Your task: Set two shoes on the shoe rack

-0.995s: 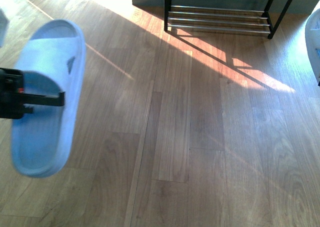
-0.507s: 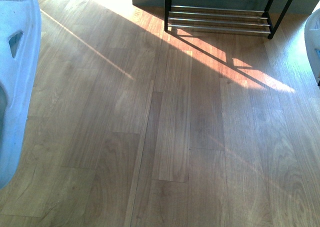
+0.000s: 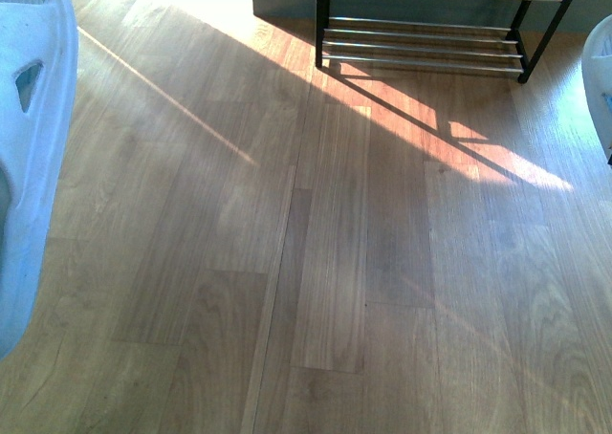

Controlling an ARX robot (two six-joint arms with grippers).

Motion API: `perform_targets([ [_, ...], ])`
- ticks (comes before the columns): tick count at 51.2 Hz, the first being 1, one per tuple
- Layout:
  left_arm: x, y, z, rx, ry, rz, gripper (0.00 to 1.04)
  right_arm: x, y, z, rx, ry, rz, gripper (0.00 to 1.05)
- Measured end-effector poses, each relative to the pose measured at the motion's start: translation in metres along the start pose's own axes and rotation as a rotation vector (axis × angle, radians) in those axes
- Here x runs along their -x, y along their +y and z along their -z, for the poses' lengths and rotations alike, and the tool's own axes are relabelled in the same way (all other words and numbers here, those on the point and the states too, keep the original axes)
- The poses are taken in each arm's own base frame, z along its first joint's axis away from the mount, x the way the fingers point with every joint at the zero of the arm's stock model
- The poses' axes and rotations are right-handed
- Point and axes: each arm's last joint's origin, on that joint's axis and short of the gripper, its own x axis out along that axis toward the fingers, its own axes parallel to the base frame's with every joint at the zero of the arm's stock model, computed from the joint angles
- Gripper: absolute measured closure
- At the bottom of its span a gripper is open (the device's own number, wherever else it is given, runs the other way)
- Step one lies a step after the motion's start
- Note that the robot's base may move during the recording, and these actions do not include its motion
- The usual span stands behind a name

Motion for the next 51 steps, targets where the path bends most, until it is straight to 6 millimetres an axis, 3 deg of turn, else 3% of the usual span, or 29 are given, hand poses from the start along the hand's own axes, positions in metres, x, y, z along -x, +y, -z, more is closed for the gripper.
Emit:
perform_targets([
  [51, 0.0, -0.0001, 0.0001, -0.002, 0.0, 0.001, 1.03, 0.0, 0.0001, 0.0, 0.0, 0.0, -0.001, 1.03],
])
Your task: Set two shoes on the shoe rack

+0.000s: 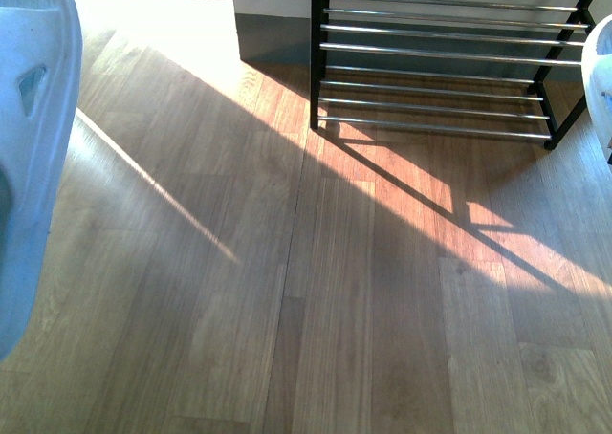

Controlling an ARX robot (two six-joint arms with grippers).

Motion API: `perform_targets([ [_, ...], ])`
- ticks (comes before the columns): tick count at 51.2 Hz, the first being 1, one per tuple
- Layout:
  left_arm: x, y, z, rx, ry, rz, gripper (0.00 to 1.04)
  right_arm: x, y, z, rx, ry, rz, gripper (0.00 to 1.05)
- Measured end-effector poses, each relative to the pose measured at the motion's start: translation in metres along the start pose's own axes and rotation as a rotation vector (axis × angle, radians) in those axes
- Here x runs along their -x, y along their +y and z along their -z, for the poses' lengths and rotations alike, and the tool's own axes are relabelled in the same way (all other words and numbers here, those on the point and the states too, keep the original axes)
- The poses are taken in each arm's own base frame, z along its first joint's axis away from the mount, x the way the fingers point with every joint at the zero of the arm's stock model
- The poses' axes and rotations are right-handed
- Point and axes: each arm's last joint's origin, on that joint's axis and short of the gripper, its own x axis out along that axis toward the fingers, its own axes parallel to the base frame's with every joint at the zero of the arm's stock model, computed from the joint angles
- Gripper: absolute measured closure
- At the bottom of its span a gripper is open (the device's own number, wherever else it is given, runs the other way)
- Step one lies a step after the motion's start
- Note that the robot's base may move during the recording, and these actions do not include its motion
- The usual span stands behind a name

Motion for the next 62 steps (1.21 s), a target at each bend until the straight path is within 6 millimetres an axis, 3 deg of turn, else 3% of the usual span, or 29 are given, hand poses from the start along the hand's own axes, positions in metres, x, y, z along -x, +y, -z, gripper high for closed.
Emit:
perform_targets([
  [62, 0.0, 0.0, 0.0007, -0.003, 0.002, 0.0, 1.03, 0.0001, -0.0001, 0.0007, -0.004, 0.003, 0.001, 1.03],
])
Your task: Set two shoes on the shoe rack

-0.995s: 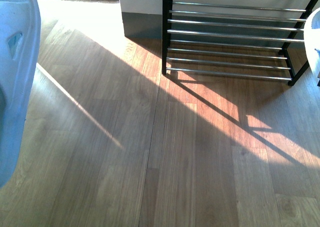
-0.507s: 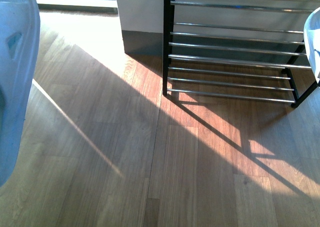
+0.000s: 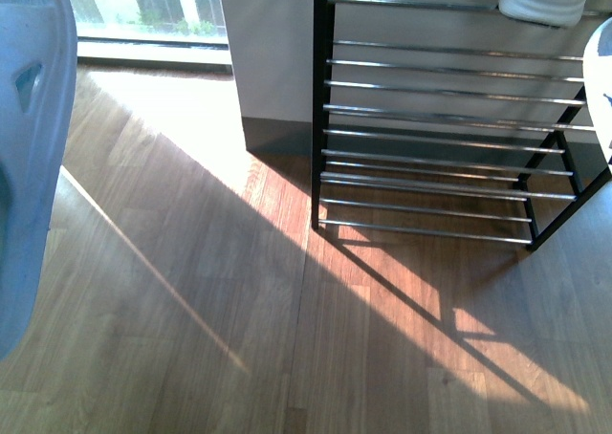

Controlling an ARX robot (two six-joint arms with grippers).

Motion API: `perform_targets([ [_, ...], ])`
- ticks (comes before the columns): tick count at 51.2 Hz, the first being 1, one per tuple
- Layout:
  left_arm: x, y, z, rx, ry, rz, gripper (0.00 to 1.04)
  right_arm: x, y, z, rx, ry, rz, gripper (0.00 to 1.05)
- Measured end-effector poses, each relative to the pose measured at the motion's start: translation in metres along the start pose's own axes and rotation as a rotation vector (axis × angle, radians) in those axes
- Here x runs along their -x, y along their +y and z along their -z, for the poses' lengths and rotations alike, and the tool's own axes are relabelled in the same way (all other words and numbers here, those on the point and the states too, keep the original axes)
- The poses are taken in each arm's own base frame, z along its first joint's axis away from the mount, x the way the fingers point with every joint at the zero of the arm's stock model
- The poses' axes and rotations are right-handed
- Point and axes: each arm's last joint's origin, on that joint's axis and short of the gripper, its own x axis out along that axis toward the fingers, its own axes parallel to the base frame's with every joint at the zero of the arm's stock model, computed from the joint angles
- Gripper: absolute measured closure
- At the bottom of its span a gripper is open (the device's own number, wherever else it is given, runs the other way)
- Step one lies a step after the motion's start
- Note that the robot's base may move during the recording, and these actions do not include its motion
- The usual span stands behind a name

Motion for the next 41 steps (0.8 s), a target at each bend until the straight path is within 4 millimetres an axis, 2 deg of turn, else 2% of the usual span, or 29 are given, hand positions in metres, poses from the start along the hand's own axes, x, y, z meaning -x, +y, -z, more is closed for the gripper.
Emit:
perform_targets([
  [41, 0.0, 0.0, 0.0001, -0.001, 0.0, -0.001, 1.03, 0.0, 0.0, -0.0005, -0.001, -0.002, 0.0, 1.03],
])
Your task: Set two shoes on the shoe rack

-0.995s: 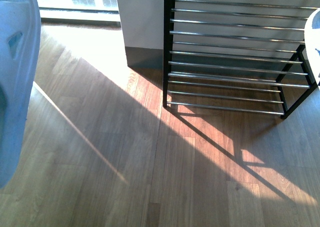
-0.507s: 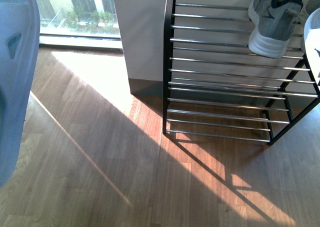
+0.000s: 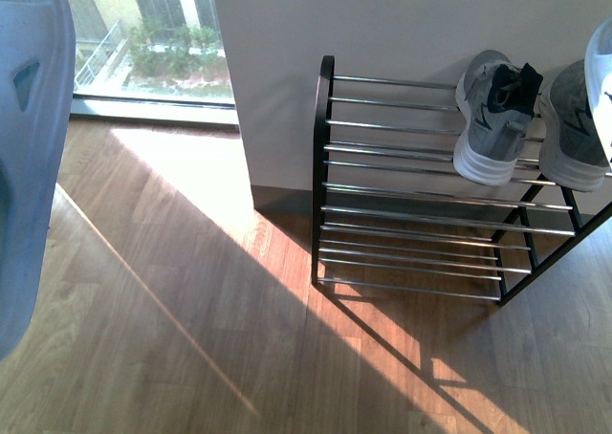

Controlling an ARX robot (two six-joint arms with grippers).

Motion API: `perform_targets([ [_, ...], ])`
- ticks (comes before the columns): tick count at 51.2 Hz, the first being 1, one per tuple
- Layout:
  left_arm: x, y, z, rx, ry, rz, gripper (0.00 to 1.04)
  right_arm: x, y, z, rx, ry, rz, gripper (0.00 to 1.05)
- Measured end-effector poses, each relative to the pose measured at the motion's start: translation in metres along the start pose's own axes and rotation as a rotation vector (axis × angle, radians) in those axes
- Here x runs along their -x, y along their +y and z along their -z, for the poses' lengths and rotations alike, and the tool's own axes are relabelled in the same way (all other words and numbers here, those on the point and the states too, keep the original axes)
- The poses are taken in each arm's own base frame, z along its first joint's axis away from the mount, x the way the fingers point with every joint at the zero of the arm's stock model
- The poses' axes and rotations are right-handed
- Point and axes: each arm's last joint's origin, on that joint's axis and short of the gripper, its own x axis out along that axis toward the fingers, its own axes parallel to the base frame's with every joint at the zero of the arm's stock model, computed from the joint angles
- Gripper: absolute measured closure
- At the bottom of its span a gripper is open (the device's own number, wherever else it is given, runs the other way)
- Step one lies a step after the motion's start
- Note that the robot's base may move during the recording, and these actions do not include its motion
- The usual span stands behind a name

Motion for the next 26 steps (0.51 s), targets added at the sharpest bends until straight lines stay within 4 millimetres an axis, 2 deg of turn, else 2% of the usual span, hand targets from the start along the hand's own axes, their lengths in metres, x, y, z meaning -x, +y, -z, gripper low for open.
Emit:
perform_targets([
  [26, 0.0, -0.0001, -0.0001, 0.001, 0.0, 0.002, 1.03, 0.0, 0.0, 0.0, 0.0, 0.0, 0.0, 1.03],
])
